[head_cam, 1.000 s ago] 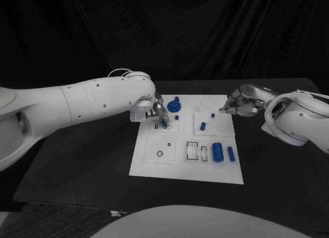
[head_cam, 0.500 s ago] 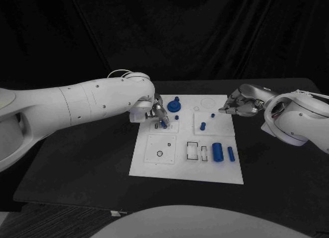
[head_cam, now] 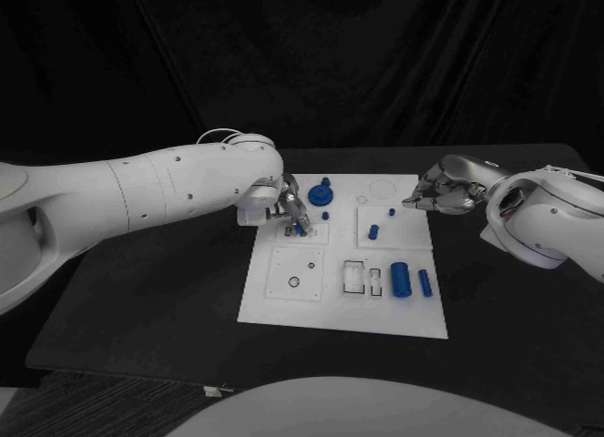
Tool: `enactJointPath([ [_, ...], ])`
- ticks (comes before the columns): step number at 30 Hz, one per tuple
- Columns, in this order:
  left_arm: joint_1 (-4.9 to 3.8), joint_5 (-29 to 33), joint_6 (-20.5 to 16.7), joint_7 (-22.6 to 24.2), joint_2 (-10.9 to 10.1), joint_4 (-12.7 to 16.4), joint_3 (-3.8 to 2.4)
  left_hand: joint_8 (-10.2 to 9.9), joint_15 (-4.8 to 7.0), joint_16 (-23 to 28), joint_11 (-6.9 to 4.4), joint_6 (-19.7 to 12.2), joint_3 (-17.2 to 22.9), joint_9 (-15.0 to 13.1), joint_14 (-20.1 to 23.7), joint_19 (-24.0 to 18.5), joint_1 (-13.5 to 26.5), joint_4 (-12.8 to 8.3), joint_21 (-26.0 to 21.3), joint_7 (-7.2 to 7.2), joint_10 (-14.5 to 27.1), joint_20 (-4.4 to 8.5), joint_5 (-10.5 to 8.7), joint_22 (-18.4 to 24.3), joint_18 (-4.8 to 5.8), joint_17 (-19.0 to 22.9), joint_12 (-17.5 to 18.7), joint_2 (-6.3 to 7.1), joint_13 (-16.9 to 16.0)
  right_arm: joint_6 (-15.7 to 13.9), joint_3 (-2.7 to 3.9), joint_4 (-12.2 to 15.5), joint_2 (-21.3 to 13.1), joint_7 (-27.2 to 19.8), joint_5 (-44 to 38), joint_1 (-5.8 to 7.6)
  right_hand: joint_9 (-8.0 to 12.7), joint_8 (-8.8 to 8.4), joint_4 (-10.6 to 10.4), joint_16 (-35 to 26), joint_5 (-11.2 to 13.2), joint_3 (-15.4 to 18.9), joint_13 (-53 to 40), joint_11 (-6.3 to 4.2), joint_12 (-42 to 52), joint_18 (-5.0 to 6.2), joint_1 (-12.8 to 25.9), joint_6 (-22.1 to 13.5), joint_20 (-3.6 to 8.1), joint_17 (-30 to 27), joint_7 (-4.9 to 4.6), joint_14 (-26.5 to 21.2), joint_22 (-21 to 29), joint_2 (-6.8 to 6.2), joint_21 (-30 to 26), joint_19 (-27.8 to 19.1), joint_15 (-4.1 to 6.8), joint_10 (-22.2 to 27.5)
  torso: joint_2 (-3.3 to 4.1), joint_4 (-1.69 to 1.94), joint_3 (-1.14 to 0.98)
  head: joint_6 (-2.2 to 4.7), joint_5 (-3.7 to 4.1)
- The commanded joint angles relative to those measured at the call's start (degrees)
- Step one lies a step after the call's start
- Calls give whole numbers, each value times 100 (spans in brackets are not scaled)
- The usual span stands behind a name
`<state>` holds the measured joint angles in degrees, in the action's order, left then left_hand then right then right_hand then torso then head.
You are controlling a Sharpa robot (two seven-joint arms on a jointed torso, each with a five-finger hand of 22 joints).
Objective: Assemble the parts on the task board
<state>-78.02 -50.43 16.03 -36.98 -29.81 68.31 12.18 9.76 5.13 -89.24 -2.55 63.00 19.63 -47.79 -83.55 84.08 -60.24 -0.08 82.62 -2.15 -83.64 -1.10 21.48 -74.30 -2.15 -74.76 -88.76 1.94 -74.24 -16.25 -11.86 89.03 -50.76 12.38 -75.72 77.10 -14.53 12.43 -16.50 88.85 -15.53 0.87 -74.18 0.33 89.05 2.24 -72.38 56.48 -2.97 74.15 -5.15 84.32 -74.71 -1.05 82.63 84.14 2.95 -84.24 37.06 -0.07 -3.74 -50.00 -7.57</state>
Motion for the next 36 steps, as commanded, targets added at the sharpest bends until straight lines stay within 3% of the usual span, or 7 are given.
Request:
enactJointPath([
  [1,11,12,68,75,9,1,-3,-35,84,-76,-49,108,406,33,-645,48,3,-30,-57,92,-636,56,8,-869,-31,-1524,-124,-95,-1576,26,4,7,-4,98,-8,-12,-89,47,31,115,-98,33,-1582,44,95,-8,-114,-31,-50,1585,-6,568,-1240,-22,-87,163,-10,-576,3,-1,3,0,-6],
  [36,37,14,198,83,102,-49,-3,-47,83,-76,-45,97,402,40,-645,42,8,-27,-68,87,-636,55,7,-861,-34,-1524,-124,-91,-1576,70,4,-10,11,118,-8,-16,-91,47,28,115,-97,48,-1582,45,95,-7,-125,-34,-50,1585,-7,568,-1239,-17,-91,163,-11,-576,-3,-2,-2,0,-23],
])
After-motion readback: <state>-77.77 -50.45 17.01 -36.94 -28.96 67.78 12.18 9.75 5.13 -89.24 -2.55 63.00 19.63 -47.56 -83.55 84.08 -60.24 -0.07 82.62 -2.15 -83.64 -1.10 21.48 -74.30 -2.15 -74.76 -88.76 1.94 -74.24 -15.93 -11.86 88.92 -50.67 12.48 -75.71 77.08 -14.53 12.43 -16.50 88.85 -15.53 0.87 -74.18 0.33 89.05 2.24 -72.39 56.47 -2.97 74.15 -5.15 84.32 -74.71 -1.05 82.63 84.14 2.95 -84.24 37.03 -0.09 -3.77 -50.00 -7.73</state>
